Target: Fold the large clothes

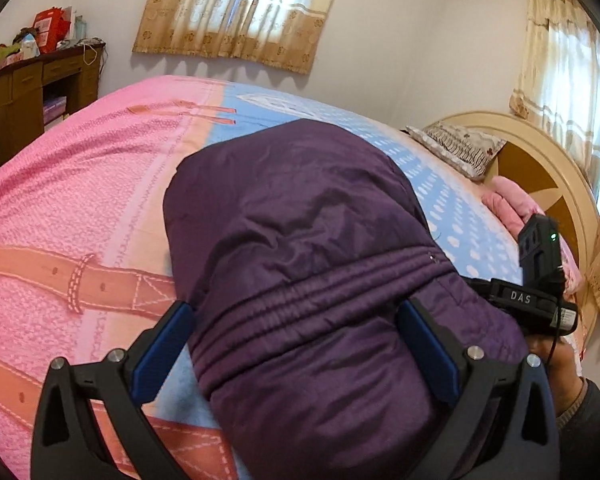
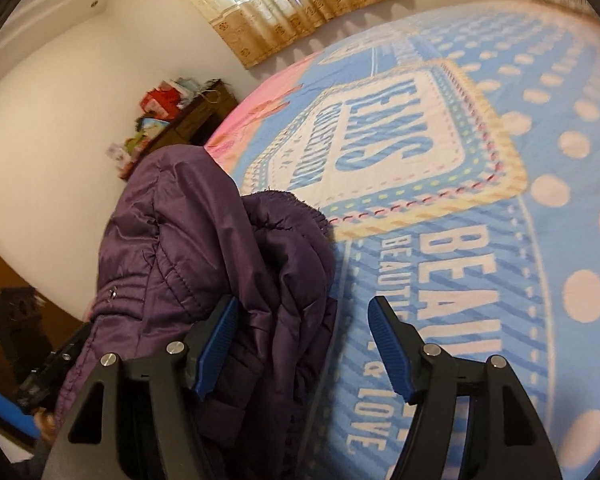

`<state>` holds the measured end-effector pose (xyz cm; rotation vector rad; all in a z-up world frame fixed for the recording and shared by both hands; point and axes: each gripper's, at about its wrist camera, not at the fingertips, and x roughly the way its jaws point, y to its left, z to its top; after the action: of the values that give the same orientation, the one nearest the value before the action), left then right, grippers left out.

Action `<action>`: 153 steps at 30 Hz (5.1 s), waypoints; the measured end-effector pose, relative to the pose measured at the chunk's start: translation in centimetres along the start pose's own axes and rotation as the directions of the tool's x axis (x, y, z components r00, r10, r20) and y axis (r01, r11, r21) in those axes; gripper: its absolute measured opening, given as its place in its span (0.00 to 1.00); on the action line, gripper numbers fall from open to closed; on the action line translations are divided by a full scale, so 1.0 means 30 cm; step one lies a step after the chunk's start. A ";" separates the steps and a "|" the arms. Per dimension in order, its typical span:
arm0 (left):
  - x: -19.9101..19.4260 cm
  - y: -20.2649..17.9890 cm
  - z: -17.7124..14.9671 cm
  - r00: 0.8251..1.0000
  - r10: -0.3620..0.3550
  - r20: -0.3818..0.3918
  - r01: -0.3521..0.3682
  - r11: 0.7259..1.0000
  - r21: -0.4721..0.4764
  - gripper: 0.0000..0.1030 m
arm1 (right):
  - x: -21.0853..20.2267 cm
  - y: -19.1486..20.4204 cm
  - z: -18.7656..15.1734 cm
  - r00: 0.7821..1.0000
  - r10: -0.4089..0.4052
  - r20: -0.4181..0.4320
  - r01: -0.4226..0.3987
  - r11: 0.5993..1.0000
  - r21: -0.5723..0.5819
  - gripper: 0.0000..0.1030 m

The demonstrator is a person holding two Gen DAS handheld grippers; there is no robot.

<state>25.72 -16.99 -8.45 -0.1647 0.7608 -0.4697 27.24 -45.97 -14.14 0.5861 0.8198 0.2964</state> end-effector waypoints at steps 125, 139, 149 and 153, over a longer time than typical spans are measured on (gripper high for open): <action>-0.559 0.515 -0.183 0.994 0.098 -0.042 -0.107 0.908 -0.405 0.97 | 0.829 1.147 -0.177 0.767 0.481 -0.424 -0.553 0.831 -0.060 0.35; -0.474 0.592 -0.242 0.999 0.008 -0.051 -0.033 0.858 -0.513 1.00 | 0.872 1.195 -0.205 0.787 0.447 -0.425 -0.520 0.851 -0.068 0.38; -0.591 0.588 -0.315 0.996 0.021 -0.085 -0.062 0.851 -0.521 1.00 | 0.887 1.201 -0.210 0.810 0.418 -0.411 -0.493 0.866 -0.089 0.43; -0.639 0.567 -0.300 0.976 0.202 -0.080 -0.216 0.871 -0.442 1.00 | 0.883 1.224 -0.220 0.839 0.370 -0.398 -0.459 0.875 -0.153 0.46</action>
<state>13.38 7.22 -8.20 -0.5035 0.9001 -0.0814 38.61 -1.73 -11.68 0.4802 0.9828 0.9192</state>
